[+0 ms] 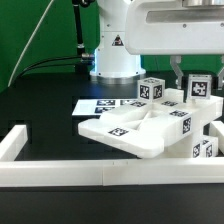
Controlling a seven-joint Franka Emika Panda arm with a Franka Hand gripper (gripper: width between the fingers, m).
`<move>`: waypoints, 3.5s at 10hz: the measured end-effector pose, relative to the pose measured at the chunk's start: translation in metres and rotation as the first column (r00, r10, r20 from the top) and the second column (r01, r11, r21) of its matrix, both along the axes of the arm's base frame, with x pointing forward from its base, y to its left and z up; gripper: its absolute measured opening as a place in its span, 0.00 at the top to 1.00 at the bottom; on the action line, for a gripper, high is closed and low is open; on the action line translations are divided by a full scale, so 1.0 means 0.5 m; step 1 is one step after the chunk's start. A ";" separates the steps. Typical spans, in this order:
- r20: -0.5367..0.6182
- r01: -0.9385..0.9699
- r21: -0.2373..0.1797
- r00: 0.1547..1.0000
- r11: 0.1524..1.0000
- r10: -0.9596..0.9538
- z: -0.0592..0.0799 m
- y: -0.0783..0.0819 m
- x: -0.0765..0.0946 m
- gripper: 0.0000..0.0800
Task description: Assemble chair
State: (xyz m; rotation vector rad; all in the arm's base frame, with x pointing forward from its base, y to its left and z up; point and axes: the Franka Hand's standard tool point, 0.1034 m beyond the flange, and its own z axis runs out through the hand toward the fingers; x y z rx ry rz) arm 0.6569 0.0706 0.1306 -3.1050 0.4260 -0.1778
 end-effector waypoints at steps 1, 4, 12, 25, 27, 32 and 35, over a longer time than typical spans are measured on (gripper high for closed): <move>0.001 0.002 0.000 1.000 1.000 -0.002 0.001 -0.004 0.001 0.64; 0.000 0.010 0.000 1.000 1.000 -0.010 0.001 -0.017 0.000 0.64; -0.004 0.042 0.022 0.999 0.999 -0.042 0.006 -0.013 -0.007 0.64; 0.037 0.058 0.008 0.998 0.998 -0.058 -0.001 -0.015 0.008 0.64; 0.039 0.059 0.008 0.997 0.998 -0.059 -0.001 -0.018 0.007 0.64; -0.027 0.101 0.037 0.995 0.994 -0.100 0.023 -0.019 0.009 0.64; -0.025 0.111 0.035 0.994 0.993 -0.111 0.020 -0.021 0.009 0.64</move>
Offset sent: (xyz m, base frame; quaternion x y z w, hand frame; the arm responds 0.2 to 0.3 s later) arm -0.0093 -0.0052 -0.0022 0.0016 -0.0027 -0.0020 1.0000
